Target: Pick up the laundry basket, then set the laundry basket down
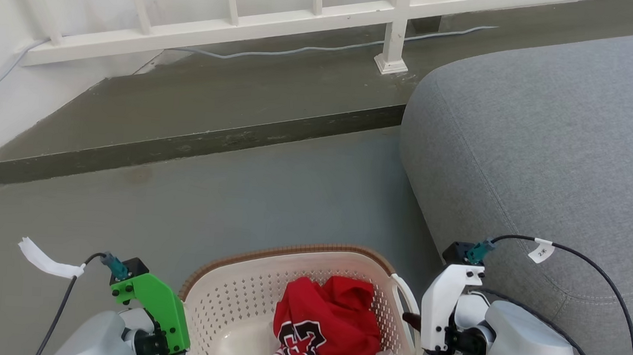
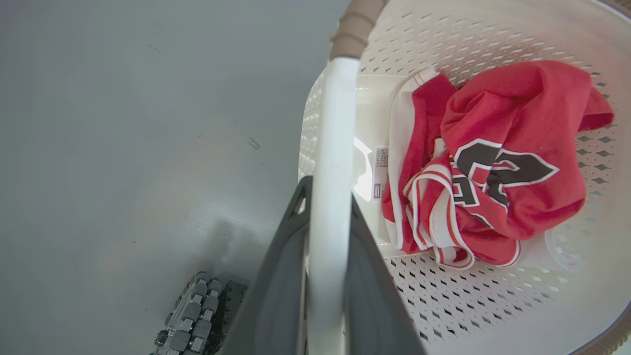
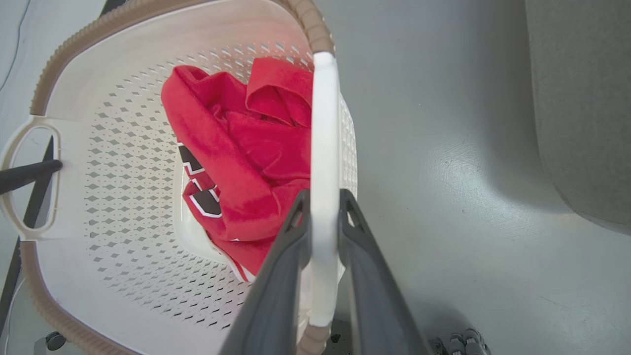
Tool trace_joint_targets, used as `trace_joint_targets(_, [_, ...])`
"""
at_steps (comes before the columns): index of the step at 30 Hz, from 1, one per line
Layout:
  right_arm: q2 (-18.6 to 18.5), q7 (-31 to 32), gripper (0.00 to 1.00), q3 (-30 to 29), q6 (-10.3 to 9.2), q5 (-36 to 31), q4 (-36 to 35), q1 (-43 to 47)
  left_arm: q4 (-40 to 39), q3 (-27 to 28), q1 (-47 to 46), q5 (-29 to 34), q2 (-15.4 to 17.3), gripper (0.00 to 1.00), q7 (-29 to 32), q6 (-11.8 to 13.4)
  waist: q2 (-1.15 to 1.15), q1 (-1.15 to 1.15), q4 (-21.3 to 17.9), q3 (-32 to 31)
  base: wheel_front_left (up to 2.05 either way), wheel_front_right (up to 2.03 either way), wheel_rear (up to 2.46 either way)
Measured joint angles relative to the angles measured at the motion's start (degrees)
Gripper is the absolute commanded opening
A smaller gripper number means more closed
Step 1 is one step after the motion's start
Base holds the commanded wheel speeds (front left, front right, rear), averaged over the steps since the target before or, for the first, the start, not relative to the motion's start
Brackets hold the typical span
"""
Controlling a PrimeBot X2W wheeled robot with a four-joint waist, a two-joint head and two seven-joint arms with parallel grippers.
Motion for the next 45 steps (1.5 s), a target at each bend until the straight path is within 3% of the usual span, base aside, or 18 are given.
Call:
trace_joint_targets(22, [-0.66, -0.71, 0.00, 1.16, 0.00, 0.99, -0.69, -0.25, -0.77, -0.68, -0.07, -0.41, 0.09, 0.00, -1.29, 0.01, 0.00, 0.00, 0.23, 3.65, 0.00, 0.00, 0.00])
trace_joint_targets(45, [-2.82, -10.10, 0.00, 2.41, 0.01, -1.77, -2.02, -8.05, -4.08, -2.16, -6.37, 2.15, -0.27, 0.00, -9.99, 2.69, 0.00, 0.00, 1.35, 18.84, 0.00, 0.00, 0.00])
